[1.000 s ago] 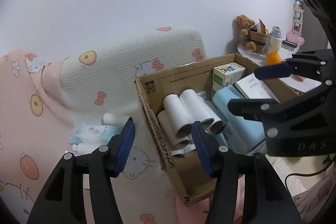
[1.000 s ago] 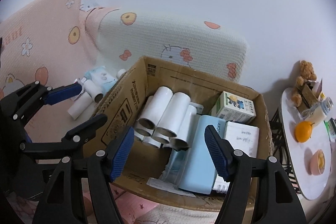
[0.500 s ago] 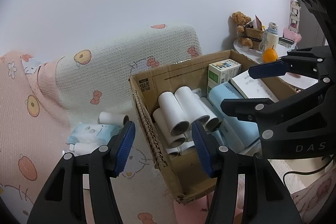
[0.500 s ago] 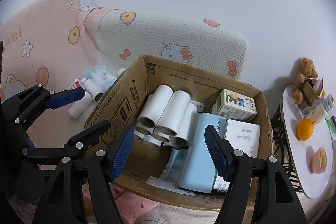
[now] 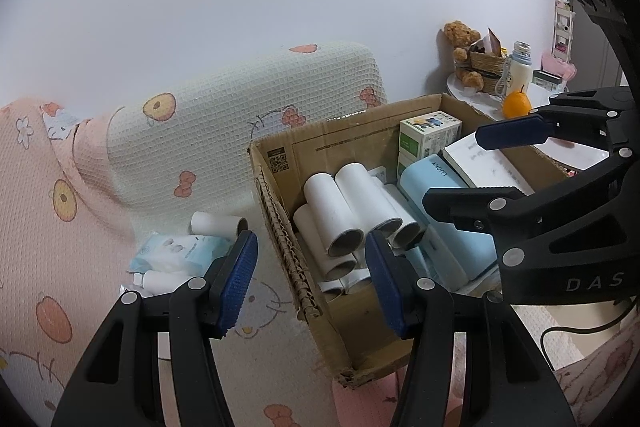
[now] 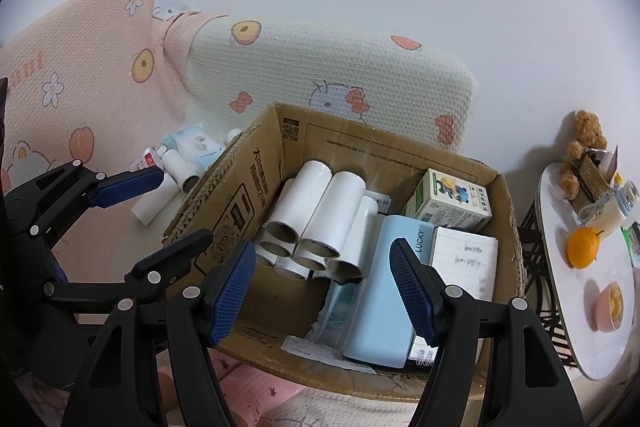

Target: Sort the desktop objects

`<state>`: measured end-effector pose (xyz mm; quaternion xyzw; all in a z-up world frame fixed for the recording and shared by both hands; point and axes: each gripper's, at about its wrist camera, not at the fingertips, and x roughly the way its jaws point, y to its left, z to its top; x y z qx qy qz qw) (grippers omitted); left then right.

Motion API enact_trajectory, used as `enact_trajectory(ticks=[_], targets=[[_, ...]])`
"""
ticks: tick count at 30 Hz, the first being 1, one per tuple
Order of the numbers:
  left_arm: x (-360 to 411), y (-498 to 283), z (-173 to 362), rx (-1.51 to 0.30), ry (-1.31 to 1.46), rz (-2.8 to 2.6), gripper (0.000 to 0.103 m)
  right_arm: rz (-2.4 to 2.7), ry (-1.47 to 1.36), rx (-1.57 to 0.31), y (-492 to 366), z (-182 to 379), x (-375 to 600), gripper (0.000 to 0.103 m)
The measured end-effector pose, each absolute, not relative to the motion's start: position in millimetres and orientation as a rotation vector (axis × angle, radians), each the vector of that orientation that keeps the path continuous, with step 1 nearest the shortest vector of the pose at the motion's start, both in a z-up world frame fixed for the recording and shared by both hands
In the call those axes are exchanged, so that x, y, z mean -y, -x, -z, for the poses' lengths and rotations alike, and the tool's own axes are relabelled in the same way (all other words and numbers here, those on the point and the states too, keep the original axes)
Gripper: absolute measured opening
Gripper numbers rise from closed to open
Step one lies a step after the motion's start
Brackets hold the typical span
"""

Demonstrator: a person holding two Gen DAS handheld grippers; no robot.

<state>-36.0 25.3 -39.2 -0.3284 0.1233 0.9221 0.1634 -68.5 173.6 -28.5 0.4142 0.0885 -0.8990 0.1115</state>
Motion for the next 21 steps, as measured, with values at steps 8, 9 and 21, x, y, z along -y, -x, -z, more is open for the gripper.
enact_trajectory(ticks=[8, 9, 21], targets=[[-26.4, 34.6, 39.2, -0.357, 0.935, -2.623, 0.06, 2.638, -1.217, -0.259, 67.7, 28.9, -173.7, 0.067], [-26.1, 35.2, 39.4, -0.357, 0.937, -2.624, 0.06, 2.639, -1.217, -0.258, 67.5, 29.0, -173.8, 0.067], [-24.3, 33.9, 40.5, -0.349, 0.931, -2.64, 0.062, 2.638, -1.218, -0.261, 66.5, 29.3, -172.3, 0.067]])
